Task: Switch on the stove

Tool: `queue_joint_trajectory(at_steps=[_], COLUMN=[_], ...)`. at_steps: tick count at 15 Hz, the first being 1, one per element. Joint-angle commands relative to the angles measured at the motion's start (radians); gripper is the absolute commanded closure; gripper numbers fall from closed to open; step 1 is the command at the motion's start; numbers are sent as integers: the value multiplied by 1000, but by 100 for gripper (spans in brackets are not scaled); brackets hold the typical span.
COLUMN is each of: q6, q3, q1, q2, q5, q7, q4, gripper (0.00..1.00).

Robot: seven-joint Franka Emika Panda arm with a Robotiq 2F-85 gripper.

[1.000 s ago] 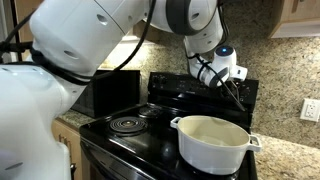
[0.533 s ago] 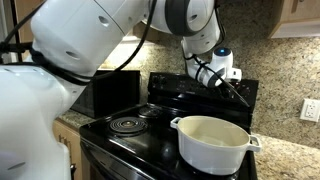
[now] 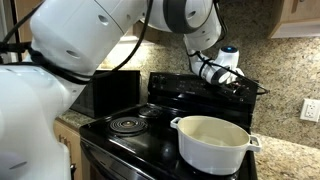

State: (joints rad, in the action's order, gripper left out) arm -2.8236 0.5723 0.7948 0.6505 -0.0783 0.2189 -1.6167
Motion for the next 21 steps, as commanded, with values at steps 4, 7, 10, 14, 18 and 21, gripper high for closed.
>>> queue_joint_trajectory(at_steps=[4, 7, 10, 14, 18, 21], q6=[268, 369, 354, 338, 410, 623], q3=[-53, -109, -187, -233, -265, -246], q1=[-23, -58, -118, -155, -138, -93], q2=[-23, -23, -17, -19, -264, -403], q5=[-88, -101, -148, -148, -246, -244], q7=[390, 531, 559, 593, 632, 619], q4=[78, 126, 145, 152, 5, -13], gripper=[0, 0, 0, 0, 0, 0])
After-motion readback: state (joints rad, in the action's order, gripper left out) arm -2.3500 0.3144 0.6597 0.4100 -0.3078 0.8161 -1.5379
